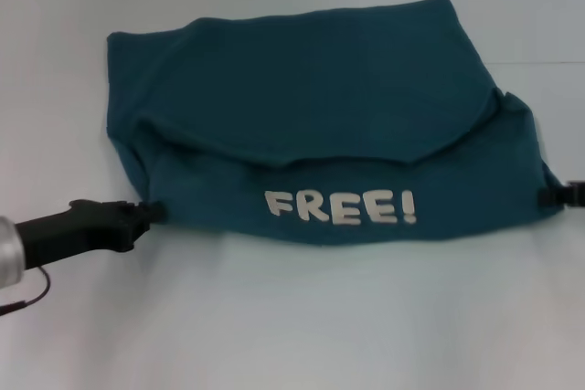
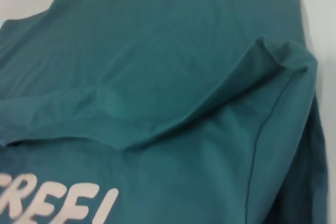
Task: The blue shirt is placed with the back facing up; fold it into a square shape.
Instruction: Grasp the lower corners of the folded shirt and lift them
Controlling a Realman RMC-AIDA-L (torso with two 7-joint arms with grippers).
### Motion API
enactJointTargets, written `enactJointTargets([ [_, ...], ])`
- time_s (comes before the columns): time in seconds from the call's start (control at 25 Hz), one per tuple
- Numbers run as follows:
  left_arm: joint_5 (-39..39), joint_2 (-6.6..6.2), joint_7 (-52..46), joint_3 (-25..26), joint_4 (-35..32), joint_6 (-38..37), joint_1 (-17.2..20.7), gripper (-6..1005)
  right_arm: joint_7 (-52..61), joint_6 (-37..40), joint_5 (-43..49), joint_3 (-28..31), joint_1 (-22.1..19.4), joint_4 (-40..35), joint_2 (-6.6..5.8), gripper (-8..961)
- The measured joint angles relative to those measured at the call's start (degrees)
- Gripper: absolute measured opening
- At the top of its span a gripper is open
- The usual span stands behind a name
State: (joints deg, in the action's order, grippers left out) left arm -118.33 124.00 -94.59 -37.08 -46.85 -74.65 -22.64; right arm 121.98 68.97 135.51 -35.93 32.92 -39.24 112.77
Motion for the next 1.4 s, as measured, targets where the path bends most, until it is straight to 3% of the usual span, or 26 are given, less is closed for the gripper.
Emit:
enactJointTargets([
  [0.28, -0.3, -0.58, -3.1, 10.2, -0.9, -12.6, 1.7, 21, -6.9, 10.3, 0.0, 1.4, -5.2, -4.1, -0.10, 37],
  [0.52, -0.7, -1.36, -3.8, 15.8, -1.3, -18.7, 3.8, 20, -12.6, 18.7, 0.0, 4.2, -10.5, -7.8, 1.19, 40],
  [0.96, -5.9, -1.47, -4.1, 16.9, -2.0, -21.0, 4.7, 20, -19.4, 30.0, -0.1, 13.0, -17.1, -11.4, 2.37, 44],
  [1.4, -13.4, -1.12, -4.1, 12.6, -1.9, -24.7, 4.1, 21, -20.6, 32.3, 0.7, 16.4, -18.5, -11.6, 1.84, 49],
])
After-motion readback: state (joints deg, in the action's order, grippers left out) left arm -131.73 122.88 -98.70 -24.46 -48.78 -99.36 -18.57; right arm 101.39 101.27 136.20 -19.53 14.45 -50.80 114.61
